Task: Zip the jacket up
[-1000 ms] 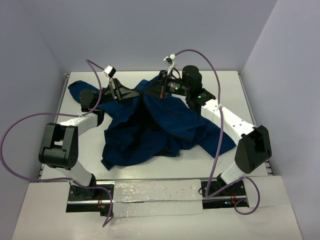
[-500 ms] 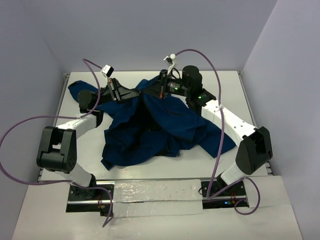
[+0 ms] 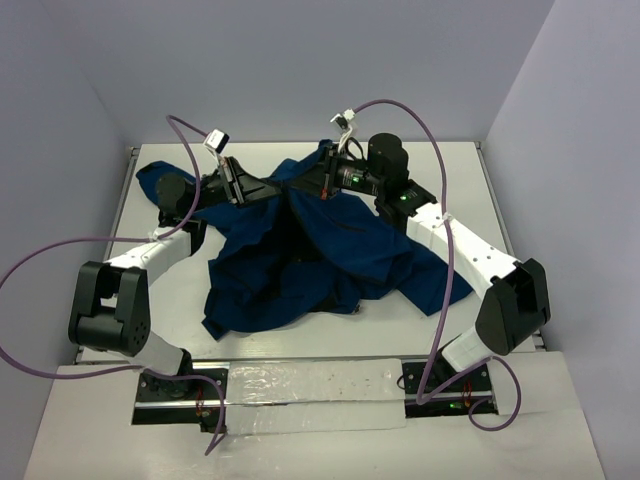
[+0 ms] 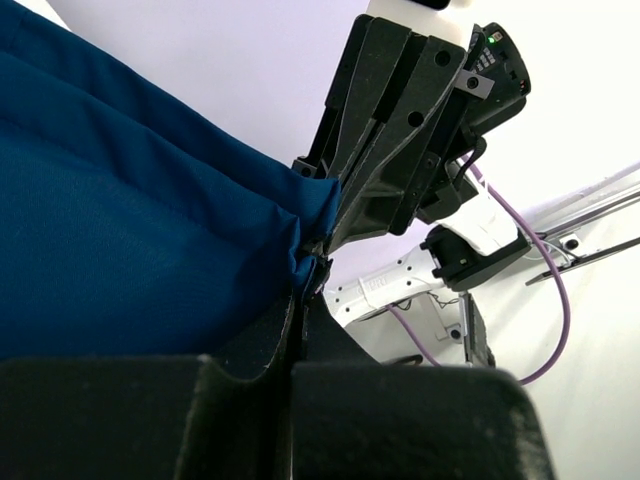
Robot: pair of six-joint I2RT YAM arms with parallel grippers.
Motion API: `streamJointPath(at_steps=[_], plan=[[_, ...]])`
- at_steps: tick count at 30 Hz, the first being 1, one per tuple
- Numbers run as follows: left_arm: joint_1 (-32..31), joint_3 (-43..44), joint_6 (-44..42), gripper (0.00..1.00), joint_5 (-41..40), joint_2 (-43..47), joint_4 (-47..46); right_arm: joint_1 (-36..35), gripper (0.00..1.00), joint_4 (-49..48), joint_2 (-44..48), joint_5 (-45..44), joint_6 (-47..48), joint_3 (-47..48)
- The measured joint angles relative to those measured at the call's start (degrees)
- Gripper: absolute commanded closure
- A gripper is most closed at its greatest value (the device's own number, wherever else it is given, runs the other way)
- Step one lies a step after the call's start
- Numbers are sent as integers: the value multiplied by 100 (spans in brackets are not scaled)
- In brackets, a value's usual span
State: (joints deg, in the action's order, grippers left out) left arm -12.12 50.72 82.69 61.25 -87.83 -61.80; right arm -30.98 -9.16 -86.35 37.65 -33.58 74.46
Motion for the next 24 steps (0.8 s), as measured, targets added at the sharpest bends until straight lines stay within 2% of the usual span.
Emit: streamJointPath(at_steps=[4, 5, 9, 18, 24], plan=[[-10, 0, -164, 100, 15, 22, 142, 0, 100, 72, 0, 19, 0, 0], [-10, 0, -212, 100, 34, 26, 189, 0, 89, 103, 0, 36, 0, 0], [-10, 11, -428, 100, 162, 42, 429, 0, 66, 142, 0, 80, 10, 5], [-21, 22, -702, 100, 364, 46, 873, 0, 62, 107, -2, 200, 28, 68], [-21, 22, -680, 100, 378, 46, 850, 0, 46, 176, -2, 225, 137, 70]])
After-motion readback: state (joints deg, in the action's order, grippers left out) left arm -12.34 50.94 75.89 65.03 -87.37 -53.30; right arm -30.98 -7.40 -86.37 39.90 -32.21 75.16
